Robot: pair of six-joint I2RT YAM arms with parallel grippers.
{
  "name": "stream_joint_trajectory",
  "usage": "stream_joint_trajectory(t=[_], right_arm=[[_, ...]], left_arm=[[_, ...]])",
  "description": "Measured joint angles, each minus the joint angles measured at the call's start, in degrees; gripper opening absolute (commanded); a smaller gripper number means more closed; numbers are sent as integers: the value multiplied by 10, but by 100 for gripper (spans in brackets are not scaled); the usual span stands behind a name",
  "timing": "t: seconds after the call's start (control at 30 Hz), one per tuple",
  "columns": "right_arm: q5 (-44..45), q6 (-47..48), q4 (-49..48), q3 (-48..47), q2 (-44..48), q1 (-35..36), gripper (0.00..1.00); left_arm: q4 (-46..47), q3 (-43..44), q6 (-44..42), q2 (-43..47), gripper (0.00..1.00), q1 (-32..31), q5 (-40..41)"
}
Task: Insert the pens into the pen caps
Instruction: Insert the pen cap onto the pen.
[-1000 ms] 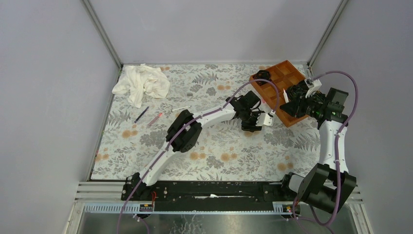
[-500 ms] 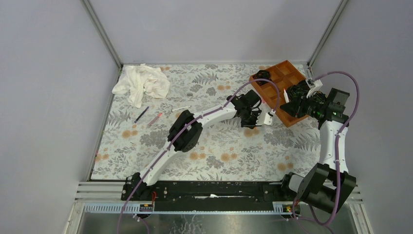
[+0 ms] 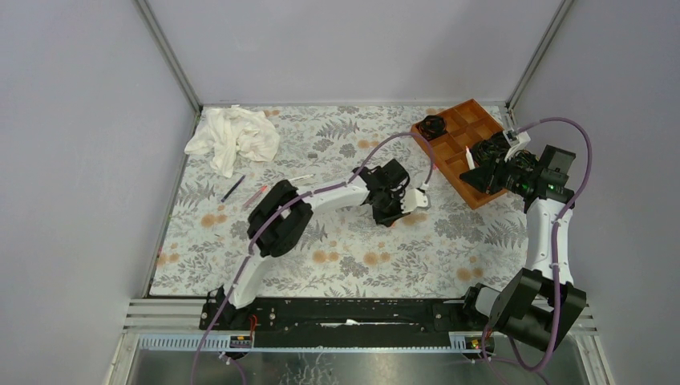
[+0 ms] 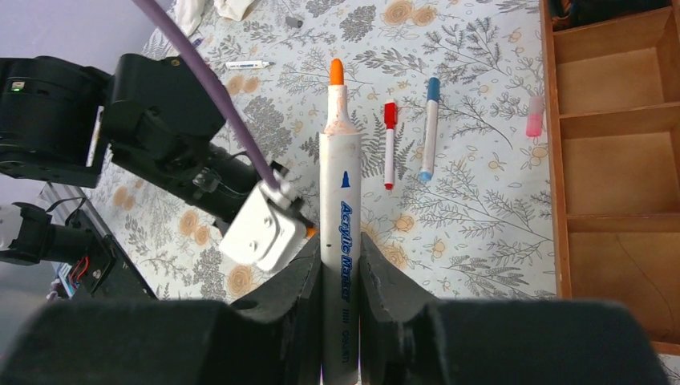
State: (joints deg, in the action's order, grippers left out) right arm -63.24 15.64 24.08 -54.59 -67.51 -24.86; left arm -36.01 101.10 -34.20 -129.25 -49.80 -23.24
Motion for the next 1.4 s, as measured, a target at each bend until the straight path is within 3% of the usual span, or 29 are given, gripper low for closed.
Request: stream_joint_trajectory(t=[0.3, 0.37, 0.47, 0.6, 1.0, 1.4], right_arm=[[-24, 0, 7, 0, -5, 0, 0], [-27, -2, 7, 0, -5, 0, 0], [-32, -8, 5, 0, -5, 0, 0], [-38, -14, -1, 0, -5, 0, 0], [-40, -20, -6, 0, -5, 0, 0], [-51, -20, -6, 0, -9, 1, 0]], left_arm=[[118, -273, 303, 171, 0, 3, 144], [134, -297, 363, 188, 1, 3, 185], [144, -312, 439, 196, 17, 3, 234], [137, -303, 503, 189, 22, 3, 277], [31, -198, 516, 125, 30, 3, 302], [-66, -107, 489, 71, 31, 1, 308]])
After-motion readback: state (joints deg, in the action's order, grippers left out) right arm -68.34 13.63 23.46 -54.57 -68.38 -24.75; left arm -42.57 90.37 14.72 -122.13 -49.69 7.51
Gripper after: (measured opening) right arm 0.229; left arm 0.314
